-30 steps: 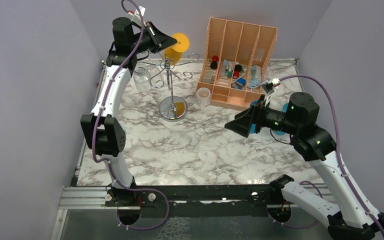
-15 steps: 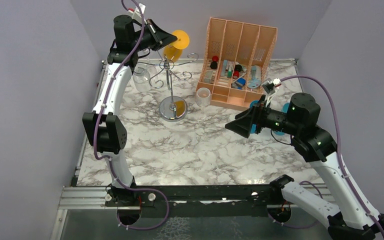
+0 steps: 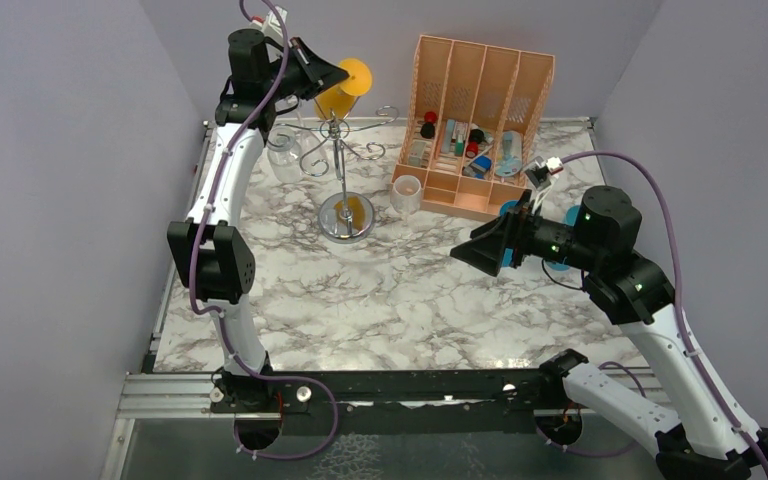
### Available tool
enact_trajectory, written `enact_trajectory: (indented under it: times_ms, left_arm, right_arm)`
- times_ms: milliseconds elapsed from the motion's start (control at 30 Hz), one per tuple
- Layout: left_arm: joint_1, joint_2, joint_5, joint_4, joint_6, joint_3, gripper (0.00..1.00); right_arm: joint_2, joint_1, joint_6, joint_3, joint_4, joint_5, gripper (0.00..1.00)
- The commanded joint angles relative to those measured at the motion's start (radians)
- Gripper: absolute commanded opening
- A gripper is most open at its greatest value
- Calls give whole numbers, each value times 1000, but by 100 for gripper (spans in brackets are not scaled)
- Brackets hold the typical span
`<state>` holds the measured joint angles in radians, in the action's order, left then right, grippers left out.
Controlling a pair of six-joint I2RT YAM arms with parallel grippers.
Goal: Place the wine glass upside down on the wine glass rack
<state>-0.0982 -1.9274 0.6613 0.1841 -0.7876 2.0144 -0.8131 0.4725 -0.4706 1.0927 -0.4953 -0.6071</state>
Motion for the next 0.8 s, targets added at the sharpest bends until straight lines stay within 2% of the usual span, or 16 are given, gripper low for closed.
enact_trajectory:
  times_ms: [0,133,333,767]
  left_arm:
    - [6,5,-42,25,25,30,9]
    - [12,22,-68,34,42,22,12]
    - [18,43,-93,38,47,-8,26]
    - [22,79,-182,86,139,14,27]
  right_arm:
    - [11,5,2,-6,13,-18,100]
    - [18,5,4,-9,10,-8,100]
    - [20,5,14,2,-8,-13,100]
    - [12,5,29,13,-40,-1,100]
